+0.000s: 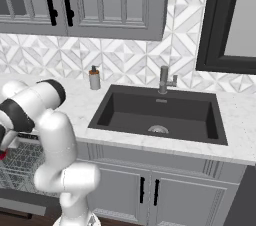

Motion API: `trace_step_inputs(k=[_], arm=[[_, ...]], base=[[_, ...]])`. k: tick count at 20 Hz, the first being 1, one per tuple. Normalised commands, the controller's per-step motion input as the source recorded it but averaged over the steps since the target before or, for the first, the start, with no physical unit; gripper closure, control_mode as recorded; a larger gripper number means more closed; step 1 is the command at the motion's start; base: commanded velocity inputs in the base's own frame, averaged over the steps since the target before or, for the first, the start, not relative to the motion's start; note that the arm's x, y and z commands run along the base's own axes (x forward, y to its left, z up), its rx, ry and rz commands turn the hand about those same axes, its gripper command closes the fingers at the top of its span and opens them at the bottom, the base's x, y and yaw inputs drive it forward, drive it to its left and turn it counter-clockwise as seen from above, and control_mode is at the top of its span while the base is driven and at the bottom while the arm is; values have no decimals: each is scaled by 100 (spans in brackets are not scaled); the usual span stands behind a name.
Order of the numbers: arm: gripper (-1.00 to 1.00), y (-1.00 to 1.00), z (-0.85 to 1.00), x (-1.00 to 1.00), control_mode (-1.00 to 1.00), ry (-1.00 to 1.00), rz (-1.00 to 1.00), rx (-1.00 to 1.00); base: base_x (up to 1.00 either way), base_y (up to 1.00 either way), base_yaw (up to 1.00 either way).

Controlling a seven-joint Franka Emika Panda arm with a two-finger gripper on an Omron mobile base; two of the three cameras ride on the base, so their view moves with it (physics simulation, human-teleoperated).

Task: Pick up the cup and bowl from the counter, place them in the dishwasher, and close the dishwasher door.

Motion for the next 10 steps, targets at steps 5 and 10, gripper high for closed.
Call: trace_step_inputs(k=[5, 10], arm=[[100, 32, 0, 17, -100, 19, -1, -14], [100, 26, 0, 27, -100, 2, -1, -16]], base=[[0, 0, 0], [0, 0, 0]])
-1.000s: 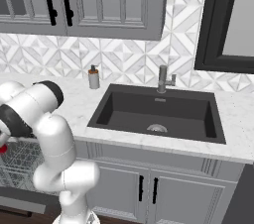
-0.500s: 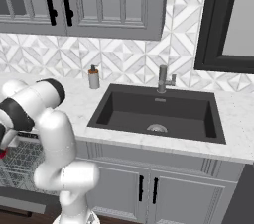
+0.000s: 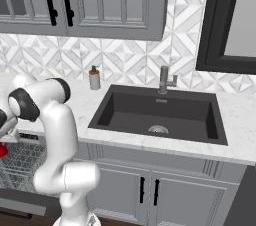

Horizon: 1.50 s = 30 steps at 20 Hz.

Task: Pick up the cup and bowl from the counter, place them in the dishwasher, and close the dishwasher door.

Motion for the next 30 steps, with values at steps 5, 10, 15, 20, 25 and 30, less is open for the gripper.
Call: trace_step_inputs(k=[5, 10, 15, 20, 25, 30], arm=[[100, 6, -1, 0, -100, -8, 0, -2], [100, 23, -17, 32, -100, 0, 0, -11], [100, 14, -54, 49, -100, 6, 0, -20], [100, 19, -50, 19, -100, -4, 0, -10], [100, 3, -61, 2, -100, -6, 0, -3], [100, 2, -81, 27, -100, -7, 0, -2]], base=[[0, 0, 0], [0, 0, 0], [0, 0, 0], [0, 0, 0], [0, 0, 0], [0, 0, 0]])
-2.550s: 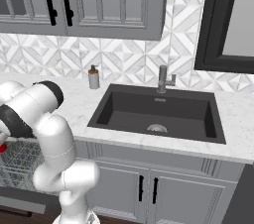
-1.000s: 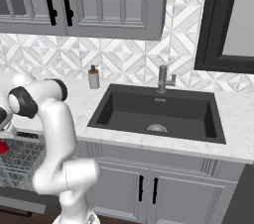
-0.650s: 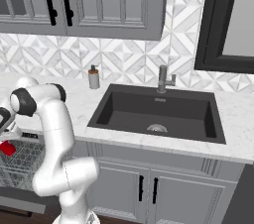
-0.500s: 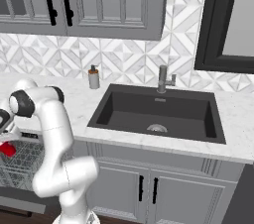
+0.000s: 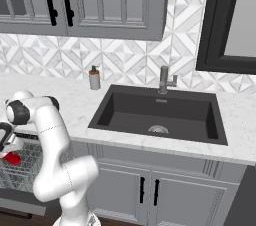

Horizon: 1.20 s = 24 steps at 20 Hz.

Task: Pick up the cup and bowl from the counter, place them in the dishwasher, and close the dishwasher door.

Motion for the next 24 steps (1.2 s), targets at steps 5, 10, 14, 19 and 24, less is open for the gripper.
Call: trace_step_inputs(k=[5, 10, 14, 19, 24], arm=[[100, 2, -55, 41, -100, -5, 0, -1], [100, 12, -23, 49, -100, -2, 0, 0], [100, 5, -36, 22, -100, -20, 0, 0], [100, 0, -9, 1, -100, -20, 0, 0], [100, 1, 0, 13, -100, -1, 0, 0]], base=[[0, 0, 0], [0, 0, 0], [0, 0, 0], [0, 0, 0], [0, 0, 0]])
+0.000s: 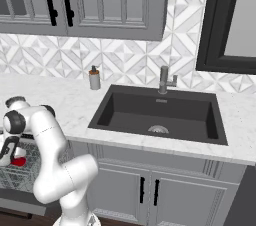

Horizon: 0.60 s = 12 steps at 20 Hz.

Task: Pick up the cup and bowl from the counter, place them in the dishwasher, and close the dishwasher door.

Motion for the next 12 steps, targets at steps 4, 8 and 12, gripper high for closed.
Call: trace_step_inputs(k=[4, 8, 12], arm=[[100, 1, -1, 15, -100, 0, 1, 0], [100, 0, 0, 46, -100, -5, 0, 0], [100, 0, -62, 21, -100, 0, 0, 0]], base=[[0, 0, 0], [0, 0, 0], [0, 0, 0]])
